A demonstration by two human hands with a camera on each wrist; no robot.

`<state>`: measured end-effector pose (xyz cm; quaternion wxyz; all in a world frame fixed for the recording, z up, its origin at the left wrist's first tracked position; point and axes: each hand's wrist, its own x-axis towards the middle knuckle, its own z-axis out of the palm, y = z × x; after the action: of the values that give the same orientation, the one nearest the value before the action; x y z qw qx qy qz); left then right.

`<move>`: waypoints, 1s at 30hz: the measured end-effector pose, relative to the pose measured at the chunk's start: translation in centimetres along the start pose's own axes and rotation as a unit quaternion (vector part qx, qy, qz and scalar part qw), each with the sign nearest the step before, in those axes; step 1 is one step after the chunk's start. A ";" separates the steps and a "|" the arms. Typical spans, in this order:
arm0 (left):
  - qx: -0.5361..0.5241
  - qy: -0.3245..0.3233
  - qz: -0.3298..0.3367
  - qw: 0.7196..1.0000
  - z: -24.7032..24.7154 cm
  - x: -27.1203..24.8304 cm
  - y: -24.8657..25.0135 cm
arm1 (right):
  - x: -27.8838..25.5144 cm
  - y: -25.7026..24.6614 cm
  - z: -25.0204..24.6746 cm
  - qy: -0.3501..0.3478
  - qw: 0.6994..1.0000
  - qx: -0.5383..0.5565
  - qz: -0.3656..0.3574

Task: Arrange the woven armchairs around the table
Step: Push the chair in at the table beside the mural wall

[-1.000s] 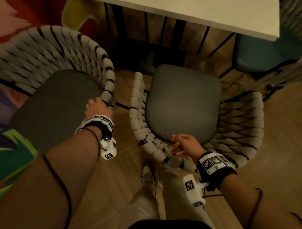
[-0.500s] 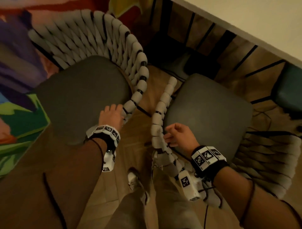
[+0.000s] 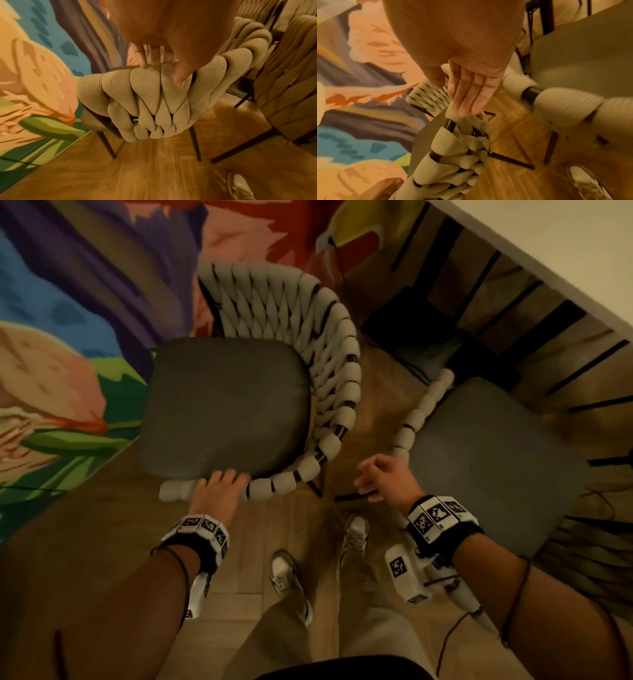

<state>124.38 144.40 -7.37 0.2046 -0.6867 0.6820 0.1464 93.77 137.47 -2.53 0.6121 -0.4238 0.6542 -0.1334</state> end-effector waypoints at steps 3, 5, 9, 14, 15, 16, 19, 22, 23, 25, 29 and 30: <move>0.012 -0.010 -0.013 1.000 1.3 -2.6 -3.6 | 0.5 -0.7 4.4 -0.030 0.998 -0.051 -0.016; 0.026 -0.009 -0.017 0.999 2.0 -4.0 -5.8 | 0.9 -0.7 7.1 -0.045 0.995 -0.080 -0.026; 0.055 -0.030 -0.025 0.998 3.2 -6.2 -9.7 | 1.4 -0.5 10.0 -0.037 0.991 -0.125 -0.026; 0.031 -0.107 -0.103 0.988 3.2 -7.4 -13.1 | 3.8 -1.7 8.8 0.030 0.989 -0.135 0.049; -0.033 -0.093 -0.170 0.980 3.2 -7.5 -13.1 | 4.6 -2.4 8.5 0.042 0.989 -0.131 0.058; -0.127 -0.067 -0.263 0.954 3.4 -7.5 -12.7 | 5.7 -3.0 8.2 0.050 0.988 -0.130 0.058; -0.436 0.021 -0.515 0.738 4.5 -7.7 -10.7 | 9.0 -5.8 8.6 0.067 0.987 -0.136 0.046; -0.655 -0.005 -0.602 0.456 5.8 -6.9 -7.3 | 13.3 -8.5 9.0 0.060 0.993 -0.087 0.045; -0.705 -0.015 -0.599 0.378 5.7 -6.4 -6.1 | 14.8 -9.3 9.1 0.057 0.993 -0.081 0.059; -0.753 -0.010 -0.582 0.307 4.8 -5.2 -3.9 | 16.6 -10.7 8.9 0.043 0.992 -0.078 0.088; -0.765 0.002 -0.564 0.312 5.2 -4.2 -0.2 | 18.0 -10.8 8.8 0.027 0.992 -0.084 0.090; -0.762 0.009 -0.565 0.317 5.5 -4.1 0.2 | 18.1 -10.6 8.8 0.022 0.992 -0.084 0.086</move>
<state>124.49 150.61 -10.23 -0.3820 -0.7598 -0.2814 0.4445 107.88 121.12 -9.50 0.5693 -0.4123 0.7105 -0.0340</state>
